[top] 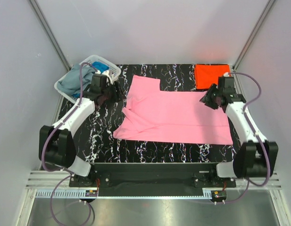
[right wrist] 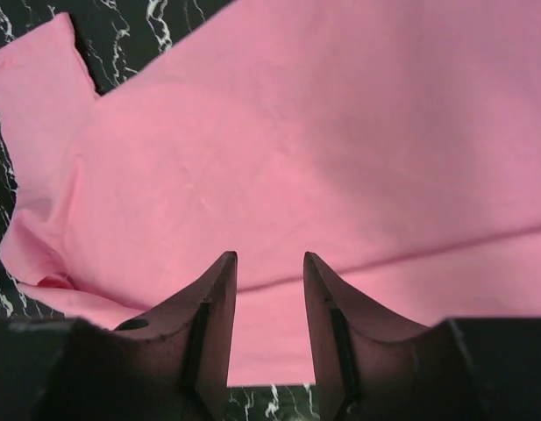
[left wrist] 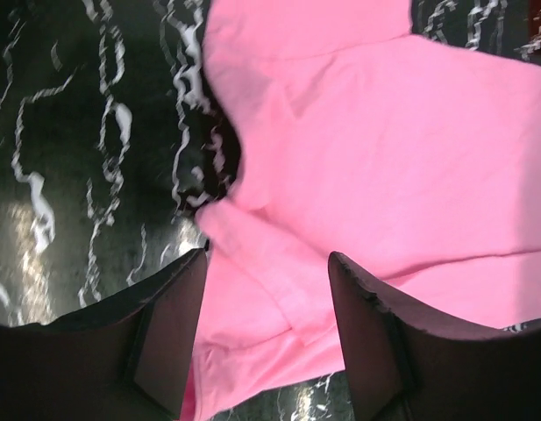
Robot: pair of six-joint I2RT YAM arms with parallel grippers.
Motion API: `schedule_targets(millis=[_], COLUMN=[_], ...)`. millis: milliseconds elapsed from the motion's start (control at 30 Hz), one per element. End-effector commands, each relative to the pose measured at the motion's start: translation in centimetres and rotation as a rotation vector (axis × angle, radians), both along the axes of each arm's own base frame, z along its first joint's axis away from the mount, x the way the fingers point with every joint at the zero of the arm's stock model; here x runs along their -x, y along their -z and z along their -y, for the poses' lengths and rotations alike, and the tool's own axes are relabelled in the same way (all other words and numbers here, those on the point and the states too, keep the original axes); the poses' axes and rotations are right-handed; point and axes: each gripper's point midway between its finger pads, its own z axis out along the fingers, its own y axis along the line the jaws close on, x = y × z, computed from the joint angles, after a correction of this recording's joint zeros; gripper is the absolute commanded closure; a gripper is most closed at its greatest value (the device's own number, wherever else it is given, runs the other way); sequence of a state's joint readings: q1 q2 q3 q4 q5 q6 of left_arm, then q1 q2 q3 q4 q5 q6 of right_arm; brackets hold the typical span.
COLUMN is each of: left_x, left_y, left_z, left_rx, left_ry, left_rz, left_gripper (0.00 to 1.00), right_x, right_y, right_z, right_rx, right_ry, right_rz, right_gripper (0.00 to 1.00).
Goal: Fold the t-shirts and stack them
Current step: Fold the tshirt
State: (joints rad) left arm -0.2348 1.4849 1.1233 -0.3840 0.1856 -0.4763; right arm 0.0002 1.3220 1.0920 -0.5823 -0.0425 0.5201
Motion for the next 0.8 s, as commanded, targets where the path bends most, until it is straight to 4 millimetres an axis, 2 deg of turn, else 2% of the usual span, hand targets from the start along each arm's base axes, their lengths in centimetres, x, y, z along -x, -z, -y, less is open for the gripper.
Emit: schedule_targets(millis=[0,33,100,200,233,300,333,367,467,633,700,767], left_x=[-1.6,-1.5,-0.7,3.1,4.6,6.5,7.2,8.5,10.4,11.5,11.8,12.5], left_y=[-3.3,-3.4,-2.6,-0.6,1.0,1.9,2.7,4.2,7.2,10.8,11.6,12.6], left_z=[2.5,3.2,3.7,7.5,7.7,8.3,8.3,7.9,7.0,4.5,3.8,2.3], left_rx=[0.057,0.062,0.005,-0.026,-0.046,-0.043,-0.032,-0.010,-0.014,-0.110,-0.144,-0.215], left_ry=[0.110,0.124,0.123,0.236,0.251,0.244,0.234,0.212,0.173,0.072,0.044,-0.011], left_rz=[0.100,0.106,0.082,0.023,-0.010,-0.023,-0.039,-0.079,-0.137,-0.206,-0.231,-0.270], left_gripper=[0.39,0.39,0.38,0.39,0.39,0.39,0.41,0.42,0.45,0.46,0.46,0.46], right_x=[-3.0,-3.3,-3.1,-2.3,-2.1,-1.4,-0.8,-0.5,0.4,1.3,1.5,1.9], right_y=[1.2,1.1,2.9,4.2,4.5,5.2,5.7,5.9,5.9,4.6,4.6,4.6], right_z=[-3.5,-5.4,-7.1,-9.3,-9.7,-10.5,-10.6,-10.6,-10.5,-10.5,-10.2,-9.8], right_rx=[-0.071,-0.067,-0.040,-0.025,-0.031,-0.033,-0.036,-0.036,-0.043,-0.050,-0.038,-0.023], right_ry=[-0.159,-0.226,-0.280,-0.338,-0.354,-0.381,-0.393,-0.397,-0.396,-0.406,-0.398,-0.390], right_rz=[-0.001,-0.001,-0.065,-0.105,-0.113,-0.135,-0.150,-0.159,-0.155,-0.119,-0.120,-0.132], right_gripper=[0.57,0.57,0.56,0.56,0.57,0.57,0.57,0.57,0.57,0.57,0.57,0.57])
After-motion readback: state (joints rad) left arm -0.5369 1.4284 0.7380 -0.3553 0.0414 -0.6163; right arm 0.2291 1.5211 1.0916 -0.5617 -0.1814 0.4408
